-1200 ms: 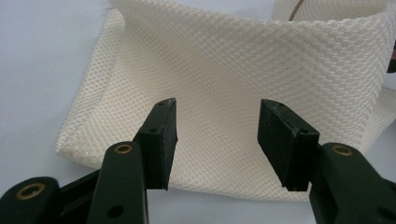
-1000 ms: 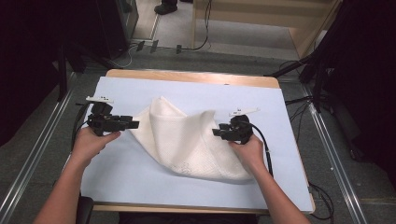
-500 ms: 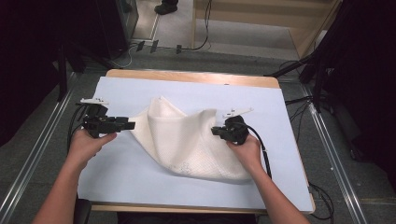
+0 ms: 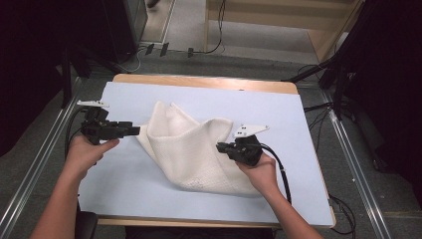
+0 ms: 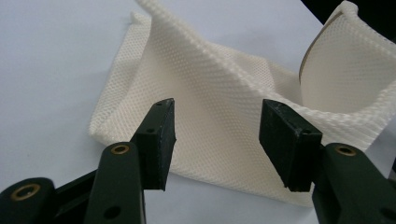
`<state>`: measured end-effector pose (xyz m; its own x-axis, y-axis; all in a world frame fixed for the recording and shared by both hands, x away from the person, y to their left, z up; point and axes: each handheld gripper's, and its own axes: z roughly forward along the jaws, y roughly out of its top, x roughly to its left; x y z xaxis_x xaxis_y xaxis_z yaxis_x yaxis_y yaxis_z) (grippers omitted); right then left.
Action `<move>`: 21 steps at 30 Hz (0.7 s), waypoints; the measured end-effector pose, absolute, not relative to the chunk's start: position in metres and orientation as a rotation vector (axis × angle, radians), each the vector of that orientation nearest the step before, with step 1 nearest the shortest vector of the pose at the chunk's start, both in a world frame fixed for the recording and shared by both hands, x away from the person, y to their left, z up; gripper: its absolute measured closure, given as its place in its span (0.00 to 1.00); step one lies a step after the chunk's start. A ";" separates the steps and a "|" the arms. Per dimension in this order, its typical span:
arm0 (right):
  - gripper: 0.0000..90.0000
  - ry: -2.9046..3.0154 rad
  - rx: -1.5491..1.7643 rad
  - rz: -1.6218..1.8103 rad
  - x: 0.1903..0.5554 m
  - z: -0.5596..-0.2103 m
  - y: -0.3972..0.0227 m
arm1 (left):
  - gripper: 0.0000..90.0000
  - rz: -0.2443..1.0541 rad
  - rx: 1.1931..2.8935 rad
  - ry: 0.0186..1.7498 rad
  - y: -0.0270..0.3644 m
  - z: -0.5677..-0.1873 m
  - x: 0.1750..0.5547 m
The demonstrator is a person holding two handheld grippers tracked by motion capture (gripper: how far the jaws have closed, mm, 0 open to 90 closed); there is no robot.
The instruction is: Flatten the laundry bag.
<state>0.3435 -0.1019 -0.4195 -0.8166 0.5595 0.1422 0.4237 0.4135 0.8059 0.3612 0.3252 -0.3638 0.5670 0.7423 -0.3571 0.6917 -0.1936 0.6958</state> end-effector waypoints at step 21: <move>0.97 2.493 0.893 1.402 0.335 -0.418 -0.106 | 0.56 -0.034 2.012 1.204 0.283 -0.377 0.415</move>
